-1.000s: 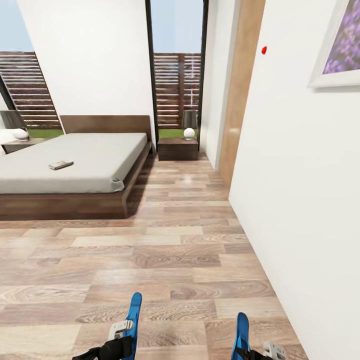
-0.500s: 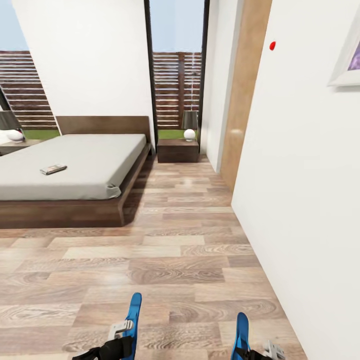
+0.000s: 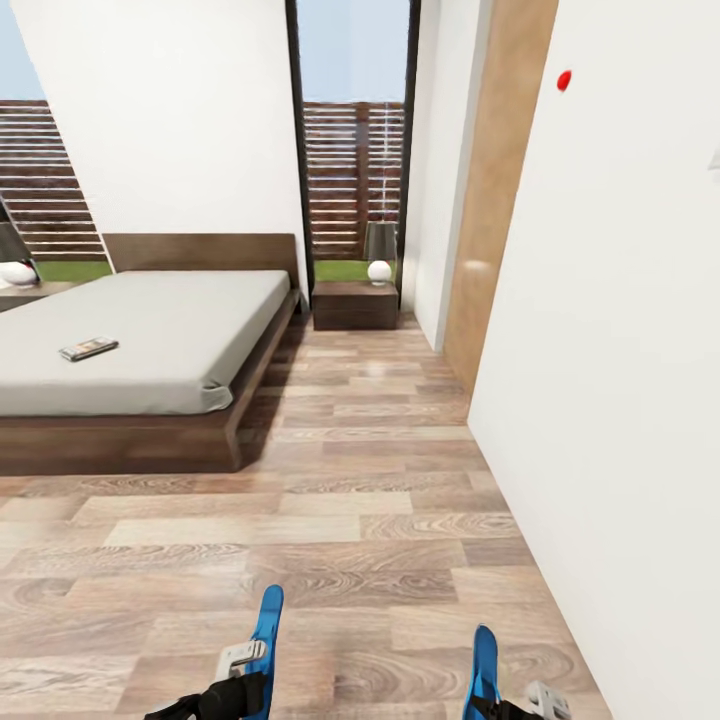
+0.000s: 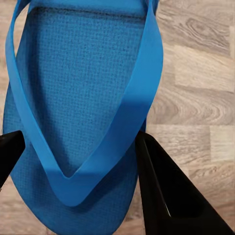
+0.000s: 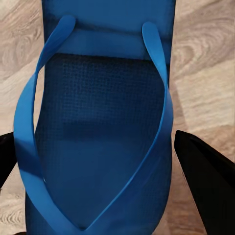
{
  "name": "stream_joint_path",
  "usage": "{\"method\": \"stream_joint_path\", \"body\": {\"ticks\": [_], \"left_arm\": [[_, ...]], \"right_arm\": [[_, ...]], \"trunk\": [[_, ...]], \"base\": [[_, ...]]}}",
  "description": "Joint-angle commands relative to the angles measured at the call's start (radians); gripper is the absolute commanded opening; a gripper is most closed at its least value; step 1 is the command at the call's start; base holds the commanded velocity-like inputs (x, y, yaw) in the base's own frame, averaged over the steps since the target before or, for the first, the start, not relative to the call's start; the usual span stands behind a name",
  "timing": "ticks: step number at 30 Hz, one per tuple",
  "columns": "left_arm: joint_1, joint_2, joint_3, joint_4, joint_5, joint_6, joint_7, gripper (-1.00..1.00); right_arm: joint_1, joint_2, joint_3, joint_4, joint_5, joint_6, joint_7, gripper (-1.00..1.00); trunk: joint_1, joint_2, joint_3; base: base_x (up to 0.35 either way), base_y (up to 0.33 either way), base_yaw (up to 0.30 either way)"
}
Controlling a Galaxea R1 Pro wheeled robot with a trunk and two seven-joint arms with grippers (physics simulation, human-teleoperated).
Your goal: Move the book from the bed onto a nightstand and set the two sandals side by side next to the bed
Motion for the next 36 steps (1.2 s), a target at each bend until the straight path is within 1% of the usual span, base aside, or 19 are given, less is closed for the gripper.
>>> {"method": "stream_joint_path", "body": {"ticks": [1, 6, 10, 28, 36], "left_arm": [[-0.001, 0.000, -0.007, 0.001, 0.006, -0.003, -0.005, -1.00], [-0.001, 0.000, -0.007, 0.001, 0.006, -0.003, -0.005, -1.00], [-0.001, 0.000, -0.007, 0.001, 0.006, -0.003, -0.005, -1.00], [-0.001, 0.000, -0.007, 0.001, 0.005, -0.004, -0.006, -1.00], [-0.001, 0.001, -0.006, 0.001, 0.006, -0.005, -0.006, -1.00]], "right_arm": [[0.000, 0.000, -0.008, -0.001, -0.005, 0.011, 0.001, -1.00], [0.000, -0.001, -0.007, -0.002, -0.005, 0.011, -0.095, -1.00], [0.000, -0.003, -0.007, -0.002, -0.005, 0.010, -0.123, -1.00], [0.000, -0.003, -0.007, -0.005, -0.001, 0.011, -0.117, -1.00], [0.000, -0.001, -0.007, -0.005, 0.001, 0.010, -0.120, -1.00]], "trunk": [[0.000, 0.000, -0.001], [0.000, 0.000, -0.001], [0.000, 0.000, -0.001], [0.000, 0.000, -0.001], [0.000, 0.000, -0.001]], "base": [[0.314, -0.077, 0.000], [0.314, -0.091, 0.000], [0.314, -0.098, 0.000], [0.313, -0.099, 0.000], [0.323, 0.032, 0.000]]}}
